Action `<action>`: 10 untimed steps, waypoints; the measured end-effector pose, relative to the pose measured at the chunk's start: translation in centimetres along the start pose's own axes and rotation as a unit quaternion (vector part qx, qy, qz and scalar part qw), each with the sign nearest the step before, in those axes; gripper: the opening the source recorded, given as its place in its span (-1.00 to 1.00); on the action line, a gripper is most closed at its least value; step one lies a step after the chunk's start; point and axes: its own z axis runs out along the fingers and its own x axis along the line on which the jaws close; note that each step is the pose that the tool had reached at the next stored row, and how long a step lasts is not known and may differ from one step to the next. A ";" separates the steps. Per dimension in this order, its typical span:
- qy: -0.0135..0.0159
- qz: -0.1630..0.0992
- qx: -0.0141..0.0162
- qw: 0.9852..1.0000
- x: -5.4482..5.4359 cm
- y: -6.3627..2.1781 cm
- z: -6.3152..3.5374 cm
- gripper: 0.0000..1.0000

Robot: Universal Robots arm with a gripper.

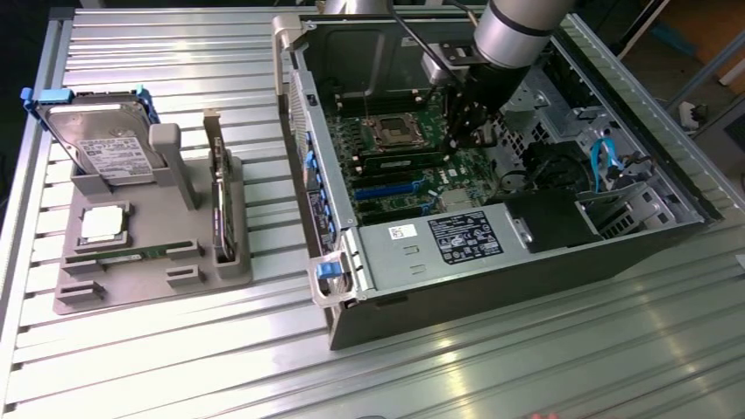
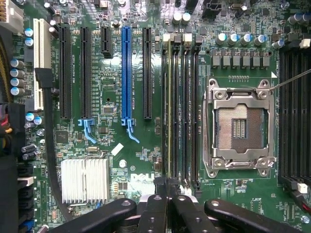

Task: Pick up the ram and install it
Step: 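Press down the ram until it locks into place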

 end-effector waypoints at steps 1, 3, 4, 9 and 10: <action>0.001 0.000 0.000 1.000 0.0 0.01 -0.23 -0.79; 0.002 0.000 0.000 1.000 0.0 0.02 -0.72 -0.79; 0.003 0.000 0.000 1.000 0.0 0.02 -0.85 -0.79; 0.005 0.000 0.000 1.000 0.0 0.03 -1.18 -0.79; 0.005 0.000 0.000 1.000 0.0 0.03 -1.18 -0.79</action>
